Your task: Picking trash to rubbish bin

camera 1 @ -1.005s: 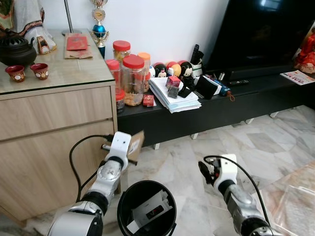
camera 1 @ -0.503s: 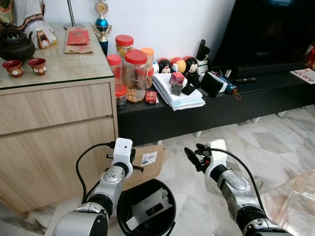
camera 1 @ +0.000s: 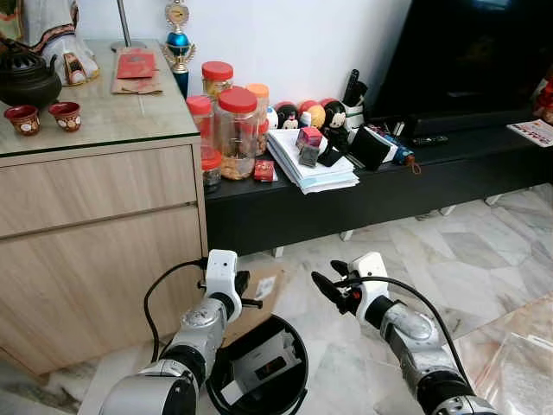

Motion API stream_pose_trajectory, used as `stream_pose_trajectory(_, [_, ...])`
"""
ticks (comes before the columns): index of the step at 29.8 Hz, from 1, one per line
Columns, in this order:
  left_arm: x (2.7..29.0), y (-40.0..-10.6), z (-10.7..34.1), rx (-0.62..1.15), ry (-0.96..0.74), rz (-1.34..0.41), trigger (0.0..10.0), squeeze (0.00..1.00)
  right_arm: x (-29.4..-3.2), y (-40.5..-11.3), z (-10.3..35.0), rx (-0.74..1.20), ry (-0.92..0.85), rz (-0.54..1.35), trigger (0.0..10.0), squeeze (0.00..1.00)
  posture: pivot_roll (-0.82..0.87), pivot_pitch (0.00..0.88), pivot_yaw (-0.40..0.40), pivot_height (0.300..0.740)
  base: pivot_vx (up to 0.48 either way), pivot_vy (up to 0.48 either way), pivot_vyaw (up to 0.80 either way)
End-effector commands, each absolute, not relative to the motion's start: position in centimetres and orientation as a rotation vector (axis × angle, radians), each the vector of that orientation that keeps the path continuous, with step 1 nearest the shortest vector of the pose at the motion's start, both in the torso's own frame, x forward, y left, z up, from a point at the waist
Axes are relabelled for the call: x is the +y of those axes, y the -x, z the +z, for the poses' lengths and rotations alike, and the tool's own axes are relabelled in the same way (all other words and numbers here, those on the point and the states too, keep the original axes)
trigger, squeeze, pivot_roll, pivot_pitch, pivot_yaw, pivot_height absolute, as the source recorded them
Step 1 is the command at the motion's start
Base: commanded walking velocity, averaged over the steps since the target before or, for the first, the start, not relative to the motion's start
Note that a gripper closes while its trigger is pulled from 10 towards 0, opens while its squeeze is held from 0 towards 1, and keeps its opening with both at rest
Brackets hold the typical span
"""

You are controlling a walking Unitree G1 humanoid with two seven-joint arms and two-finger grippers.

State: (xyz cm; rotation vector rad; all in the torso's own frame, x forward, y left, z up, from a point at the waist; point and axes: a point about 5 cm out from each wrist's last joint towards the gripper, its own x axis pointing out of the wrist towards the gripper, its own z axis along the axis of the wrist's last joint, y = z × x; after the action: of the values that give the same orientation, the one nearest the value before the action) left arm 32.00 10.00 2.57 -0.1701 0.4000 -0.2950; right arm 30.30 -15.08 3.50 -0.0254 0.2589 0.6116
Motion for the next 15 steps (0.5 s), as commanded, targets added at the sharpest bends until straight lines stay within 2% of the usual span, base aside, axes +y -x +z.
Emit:
stream_pose_trajectory(1, [9.31,-31.41,1.94,0.438,0.230,-0.321,10.0,0.00,-15.51,-30.31,3.72,0.258,0.053,0.615,10.0,0.00,0.12,0.000,-0.148,0.740,0.000,0.000,0.00])
stream_pose_trajectory(15, [9.14,-30.85,1.36,0.462,0.243,-0.336,10.0,0.00,-15.43,-30.07,3.60,0.266,0.079,0.630,10.0,0.00,0.12,0.000,-0.148,0.740,0.000,0.000,0.00])
